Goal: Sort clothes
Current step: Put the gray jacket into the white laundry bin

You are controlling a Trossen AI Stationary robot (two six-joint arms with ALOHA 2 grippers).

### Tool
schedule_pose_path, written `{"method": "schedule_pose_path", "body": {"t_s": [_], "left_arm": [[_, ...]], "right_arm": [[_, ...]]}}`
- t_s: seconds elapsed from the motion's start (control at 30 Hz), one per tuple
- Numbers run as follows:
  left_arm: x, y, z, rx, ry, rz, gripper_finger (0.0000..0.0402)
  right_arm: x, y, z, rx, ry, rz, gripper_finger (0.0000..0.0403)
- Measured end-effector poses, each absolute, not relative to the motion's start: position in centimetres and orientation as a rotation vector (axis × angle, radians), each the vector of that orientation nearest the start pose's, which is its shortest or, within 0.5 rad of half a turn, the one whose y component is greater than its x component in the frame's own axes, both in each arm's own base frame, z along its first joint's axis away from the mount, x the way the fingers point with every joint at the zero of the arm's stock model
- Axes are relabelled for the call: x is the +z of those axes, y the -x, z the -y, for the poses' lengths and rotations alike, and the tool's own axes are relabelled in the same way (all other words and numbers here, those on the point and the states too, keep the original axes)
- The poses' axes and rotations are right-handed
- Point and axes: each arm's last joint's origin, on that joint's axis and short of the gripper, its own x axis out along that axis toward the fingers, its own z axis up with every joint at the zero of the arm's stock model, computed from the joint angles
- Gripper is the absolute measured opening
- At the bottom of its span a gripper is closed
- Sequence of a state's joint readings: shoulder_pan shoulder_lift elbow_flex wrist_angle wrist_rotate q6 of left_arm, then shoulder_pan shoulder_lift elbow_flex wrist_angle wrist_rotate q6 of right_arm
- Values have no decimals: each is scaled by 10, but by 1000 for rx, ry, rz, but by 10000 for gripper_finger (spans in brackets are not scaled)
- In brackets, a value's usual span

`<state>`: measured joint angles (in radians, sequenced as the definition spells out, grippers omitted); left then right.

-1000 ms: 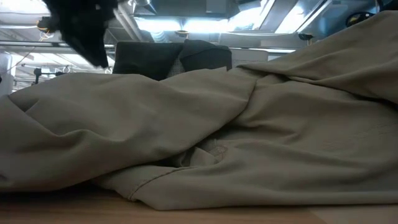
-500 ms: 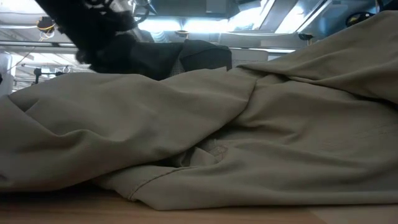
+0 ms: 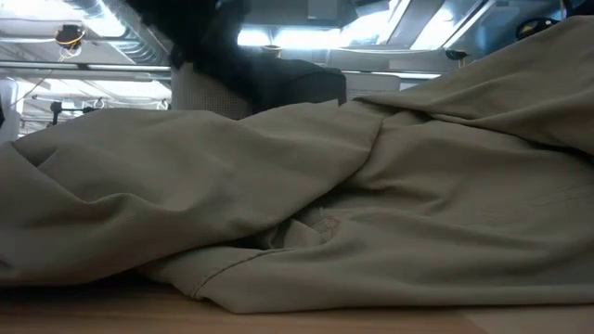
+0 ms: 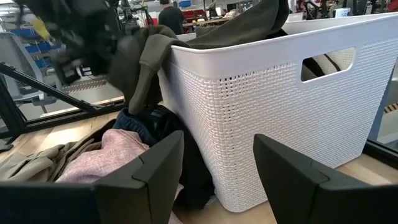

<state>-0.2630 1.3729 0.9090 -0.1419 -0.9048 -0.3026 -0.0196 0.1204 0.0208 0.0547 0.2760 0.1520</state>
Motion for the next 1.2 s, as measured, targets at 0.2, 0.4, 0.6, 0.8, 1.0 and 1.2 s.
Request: {"method": "schedule_pose_path", "body": {"t_s": [0.2,0.4,0.6,0.8,1.0,1.2], "left_arm": [[305,-287,30,753,-85,-274,30],[317,-281,-17,907,-76,-280,22],[308,-278,-50,855,61,-347,58],[320,-271,-44,625,170,-307,134],[341,-250,-11,481,154,-264,181],[328,-251,35,358,140,-306,186]], "right_arm": [[166,-103,10,-298,-145,-23,214],[166,-103,10,-298,-144,-27,214],[166,-103,10,-299,-144,-28,214],[165,-103,10,-299,-143,-30,214],[163,-103,10,-301,-140,-57,214],[162,-103,10,-301,-142,-61,214]]}}
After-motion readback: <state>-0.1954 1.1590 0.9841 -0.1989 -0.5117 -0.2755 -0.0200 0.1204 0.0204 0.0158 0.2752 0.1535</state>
